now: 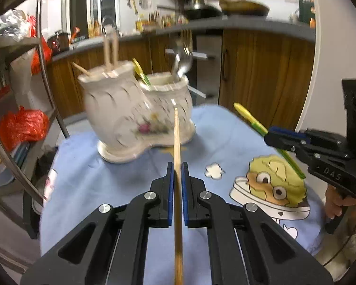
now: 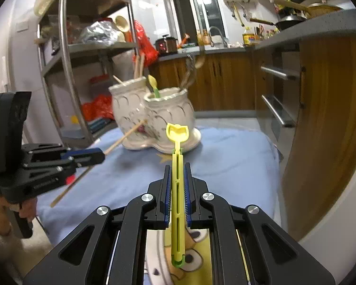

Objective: Organize utensils
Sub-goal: 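Lift the yellow spoon over the short cup while the left tool lifts the chopstick over the tall cup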

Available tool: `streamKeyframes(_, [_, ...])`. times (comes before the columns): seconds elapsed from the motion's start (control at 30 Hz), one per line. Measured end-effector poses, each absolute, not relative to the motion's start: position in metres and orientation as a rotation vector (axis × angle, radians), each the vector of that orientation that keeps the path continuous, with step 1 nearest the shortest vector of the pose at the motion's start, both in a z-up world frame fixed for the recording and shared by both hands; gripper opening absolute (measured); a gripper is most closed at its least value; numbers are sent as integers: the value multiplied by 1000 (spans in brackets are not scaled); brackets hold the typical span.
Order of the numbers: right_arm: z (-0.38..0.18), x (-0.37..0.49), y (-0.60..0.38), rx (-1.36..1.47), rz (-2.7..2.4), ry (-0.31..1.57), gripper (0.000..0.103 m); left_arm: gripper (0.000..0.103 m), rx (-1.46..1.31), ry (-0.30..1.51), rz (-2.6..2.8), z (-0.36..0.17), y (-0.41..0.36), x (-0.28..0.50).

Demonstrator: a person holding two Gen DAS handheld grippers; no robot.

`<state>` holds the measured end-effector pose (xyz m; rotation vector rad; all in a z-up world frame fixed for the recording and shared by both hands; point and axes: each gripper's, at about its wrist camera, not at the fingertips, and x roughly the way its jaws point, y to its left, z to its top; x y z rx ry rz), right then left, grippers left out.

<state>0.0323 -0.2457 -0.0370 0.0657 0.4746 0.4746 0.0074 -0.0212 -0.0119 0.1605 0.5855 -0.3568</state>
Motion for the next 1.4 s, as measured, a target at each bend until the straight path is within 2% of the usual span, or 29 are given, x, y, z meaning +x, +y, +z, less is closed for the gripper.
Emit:
streamKeyframes(0.33, [7, 65, -225, 103, 503, 388, 11, 6, 25, 396, -362, 39, 28, 30])
streamKeyframes(0.73, [46, 143, -198, 229, 557, 267, 11, 6, -130, 218, -366, 97, 48, 107])
streamKeyframes(1.13, [25, 195, -174, 281, 552, 250, 11, 6, -195, 95, -281, 89, 37, 176])
streamKeyframes(1.4, [8, 198, -159, 182, 507, 238, 11, 6, -110, 68, -286, 69, 23, 173])
